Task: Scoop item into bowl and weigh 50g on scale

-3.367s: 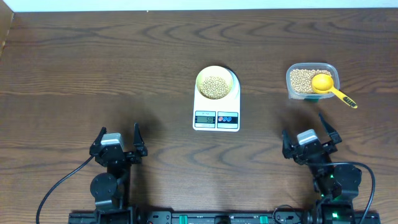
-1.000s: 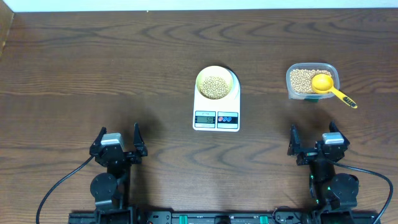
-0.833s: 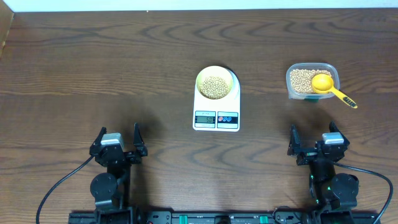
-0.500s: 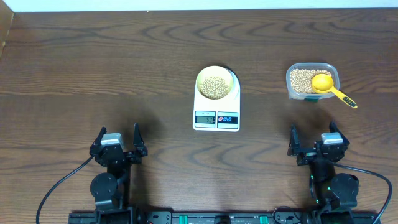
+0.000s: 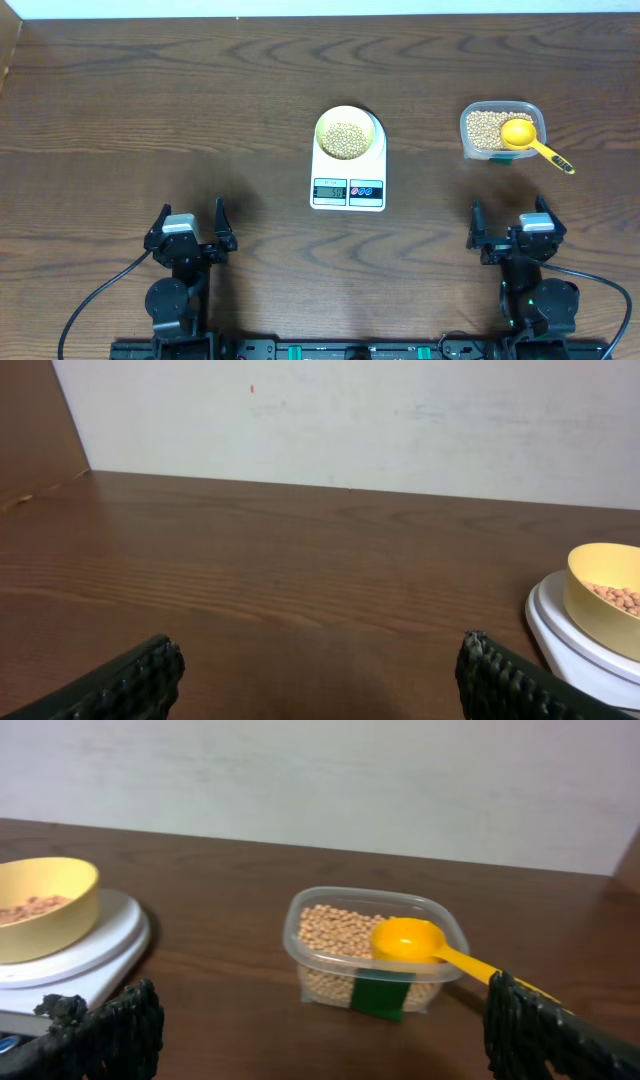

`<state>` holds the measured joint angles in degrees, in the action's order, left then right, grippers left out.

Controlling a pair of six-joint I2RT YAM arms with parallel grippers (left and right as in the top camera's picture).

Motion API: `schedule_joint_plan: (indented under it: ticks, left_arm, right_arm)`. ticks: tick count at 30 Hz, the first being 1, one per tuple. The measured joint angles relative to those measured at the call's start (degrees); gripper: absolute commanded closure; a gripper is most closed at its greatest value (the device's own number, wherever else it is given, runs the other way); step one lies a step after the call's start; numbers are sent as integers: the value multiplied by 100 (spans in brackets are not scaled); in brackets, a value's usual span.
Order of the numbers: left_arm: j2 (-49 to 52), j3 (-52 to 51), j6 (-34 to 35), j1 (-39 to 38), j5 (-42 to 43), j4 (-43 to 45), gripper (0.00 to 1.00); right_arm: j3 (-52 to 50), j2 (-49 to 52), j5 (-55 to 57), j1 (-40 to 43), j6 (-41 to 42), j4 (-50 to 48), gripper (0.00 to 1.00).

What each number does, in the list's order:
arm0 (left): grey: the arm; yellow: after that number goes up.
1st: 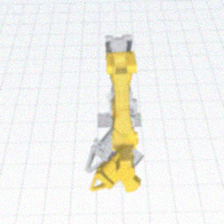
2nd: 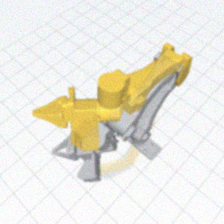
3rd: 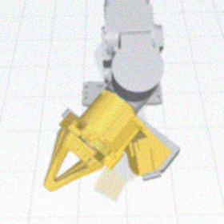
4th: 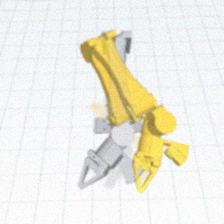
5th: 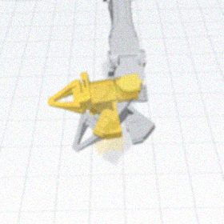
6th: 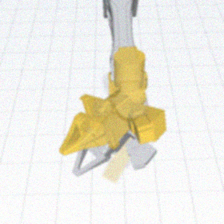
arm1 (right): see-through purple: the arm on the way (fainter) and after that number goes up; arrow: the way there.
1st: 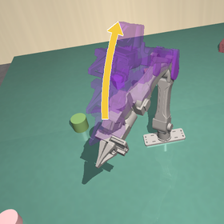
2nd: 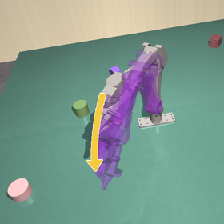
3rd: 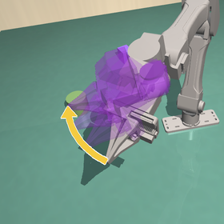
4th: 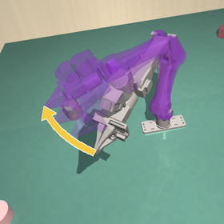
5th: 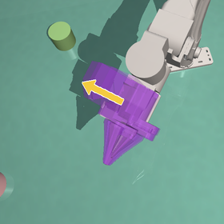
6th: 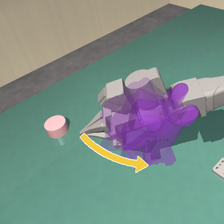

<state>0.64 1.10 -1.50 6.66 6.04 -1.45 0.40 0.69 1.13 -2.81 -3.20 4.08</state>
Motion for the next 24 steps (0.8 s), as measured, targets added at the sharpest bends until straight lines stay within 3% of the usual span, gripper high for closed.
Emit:
schedule_joint_plan:
  ticks: [24]
  left_arm:
    - [0,0,0,0,0,0,11]
  right_arm:
    - [0,0,2,175,-2,-2,1]
